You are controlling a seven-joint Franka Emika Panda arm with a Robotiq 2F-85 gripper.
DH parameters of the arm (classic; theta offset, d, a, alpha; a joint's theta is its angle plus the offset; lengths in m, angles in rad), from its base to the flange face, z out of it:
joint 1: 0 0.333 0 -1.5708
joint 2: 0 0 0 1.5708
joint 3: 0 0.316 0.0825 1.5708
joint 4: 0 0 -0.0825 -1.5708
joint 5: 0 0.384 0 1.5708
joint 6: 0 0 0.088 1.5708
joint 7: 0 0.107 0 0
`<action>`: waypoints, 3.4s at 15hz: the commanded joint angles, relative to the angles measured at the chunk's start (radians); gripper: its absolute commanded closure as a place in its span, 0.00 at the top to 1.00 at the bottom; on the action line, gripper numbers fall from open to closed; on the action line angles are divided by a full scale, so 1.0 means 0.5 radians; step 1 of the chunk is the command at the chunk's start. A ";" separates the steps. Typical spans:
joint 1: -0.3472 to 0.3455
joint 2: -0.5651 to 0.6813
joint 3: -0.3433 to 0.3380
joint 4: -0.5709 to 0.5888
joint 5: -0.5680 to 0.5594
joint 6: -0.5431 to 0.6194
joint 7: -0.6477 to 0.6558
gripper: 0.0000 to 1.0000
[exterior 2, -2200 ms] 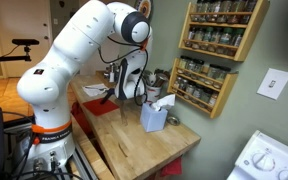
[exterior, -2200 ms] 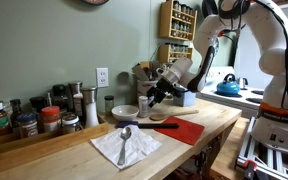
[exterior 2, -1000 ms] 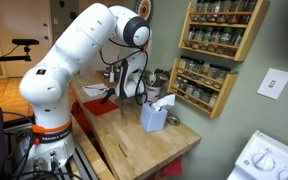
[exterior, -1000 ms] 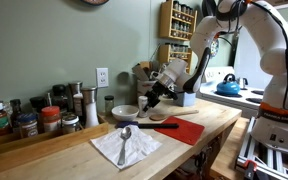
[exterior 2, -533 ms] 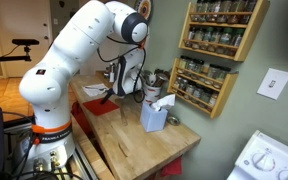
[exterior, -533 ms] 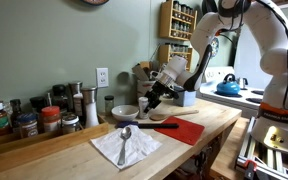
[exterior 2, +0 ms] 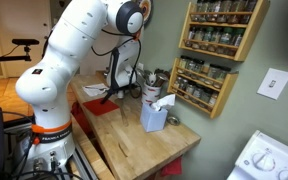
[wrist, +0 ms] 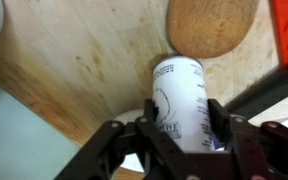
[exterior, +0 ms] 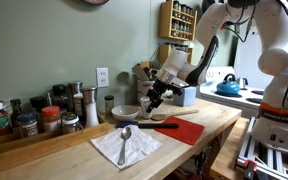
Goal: Use the bottle to push the bowl to the left then put some contents of the bottle in the bowl
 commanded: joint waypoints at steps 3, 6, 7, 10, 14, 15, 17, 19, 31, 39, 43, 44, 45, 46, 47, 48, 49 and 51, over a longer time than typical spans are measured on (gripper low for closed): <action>-0.453 -0.032 0.586 -0.024 0.666 -0.446 -0.487 0.31; -0.709 -0.023 0.982 0.087 1.060 -0.867 -0.774 0.31; -0.773 -0.036 1.094 0.138 1.166 -1.023 -0.837 0.31; -0.885 -0.060 1.333 0.314 1.359 -1.451 -0.964 0.31; -0.839 -0.078 1.439 0.523 1.413 -1.931 -1.010 0.31; -0.809 -0.084 1.444 0.559 1.402 -2.032 -1.005 0.31; -0.732 -0.077 1.437 0.623 1.380 -2.216 -0.997 0.31; -0.548 -0.294 1.251 0.660 1.638 -2.219 -1.169 0.31; 0.773 -0.269 0.093 1.099 1.551 -2.657 -1.230 0.31; 1.569 0.014 -0.639 1.568 1.522 -2.987 -1.313 0.31; 1.756 0.171 -0.780 1.771 1.482 -3.154 -1.395 0.31; 1.791 0.209 -0.802 1.820 1.470 -3.191 -1.417 0.31; 1.823 0.242 -0.819 1.861 1.455 -3.230 -1.434 0.31; 1.851 0.272 -0.836 1.899 1.434 -3.267 -1.452 0.31; 1.878 0.303 -0.849 1.941 1.413 -3.301 -1.468 0.31; 1.901 0.332 -0.860 1.979 1.387 -3.335 -1.488 0.31; 1.926 0.361 -0.872 2.018 1.354 -3.373 -1.502 0.31; 1.960 0.394 -0.884 2.074 1.302 -3.425 -1.525 0.31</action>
